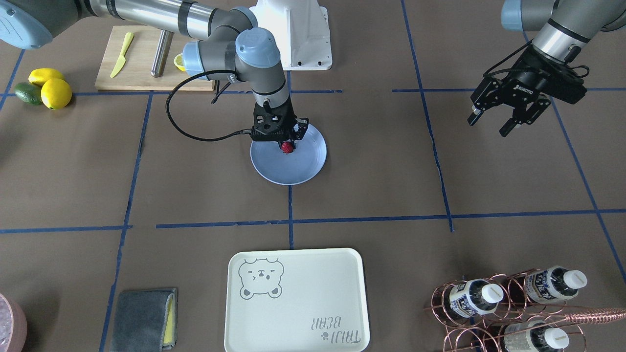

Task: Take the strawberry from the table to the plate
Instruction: 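Lower the strawberry onto the plate and open the right gripper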

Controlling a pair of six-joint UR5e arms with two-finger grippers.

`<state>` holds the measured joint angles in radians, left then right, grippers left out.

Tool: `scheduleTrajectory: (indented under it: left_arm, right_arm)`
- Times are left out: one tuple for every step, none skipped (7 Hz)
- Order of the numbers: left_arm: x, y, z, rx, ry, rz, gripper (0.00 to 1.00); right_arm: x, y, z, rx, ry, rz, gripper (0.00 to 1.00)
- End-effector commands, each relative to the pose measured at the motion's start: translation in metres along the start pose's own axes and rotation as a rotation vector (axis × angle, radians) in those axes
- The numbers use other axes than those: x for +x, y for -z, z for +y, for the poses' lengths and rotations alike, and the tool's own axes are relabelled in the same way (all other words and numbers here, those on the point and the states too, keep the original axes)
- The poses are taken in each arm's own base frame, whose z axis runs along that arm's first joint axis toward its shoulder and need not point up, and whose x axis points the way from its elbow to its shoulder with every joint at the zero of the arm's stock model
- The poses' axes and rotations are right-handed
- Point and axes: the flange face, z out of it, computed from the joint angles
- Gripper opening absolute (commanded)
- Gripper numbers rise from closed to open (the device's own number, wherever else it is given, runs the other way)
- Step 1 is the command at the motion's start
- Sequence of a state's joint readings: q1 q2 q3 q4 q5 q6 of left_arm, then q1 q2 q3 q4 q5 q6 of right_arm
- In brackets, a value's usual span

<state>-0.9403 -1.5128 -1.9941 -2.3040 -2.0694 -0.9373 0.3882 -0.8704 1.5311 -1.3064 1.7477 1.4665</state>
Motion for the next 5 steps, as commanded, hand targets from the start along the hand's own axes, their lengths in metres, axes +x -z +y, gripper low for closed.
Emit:
scheduleTrajectory:
  left_arm:
    - [-0.001, 0.000, 0.000, -0.001, 0.001, -0.001, 0.87]
    - [-0.001, -0.002, 0.000, -0.002, 0.002, -0.002, 0.87]
    - [-0.001, -0.003, 0.000, -0.003, 0.001, -0.002, 0.87]
    - [-0.001, -0.006, -0.001, -0.006, 0.002, -0.003, 0.87]
    - [-0.006, -0.007, 0.001, -0.010, 0.007, -0.011, 0.87]
  right_arm:
    - [0.003, -0.001, 0.000, -0.001, -0.002, 0.011, 0.53]
    - [0.002, 0.000, 0.000, 0.001, -0.006, 0.024, 1.00]
    - [0.003, 0.001, -0.001, 0.011, -0.005, 0.029, 1.00]
    - [0.001, 0.005, 0.000, 0.011, -0.003, 0.021, 1.00]
    - [0.002, 0.033, -0.003, 0.018, -0.001, -0.026, 1.00]
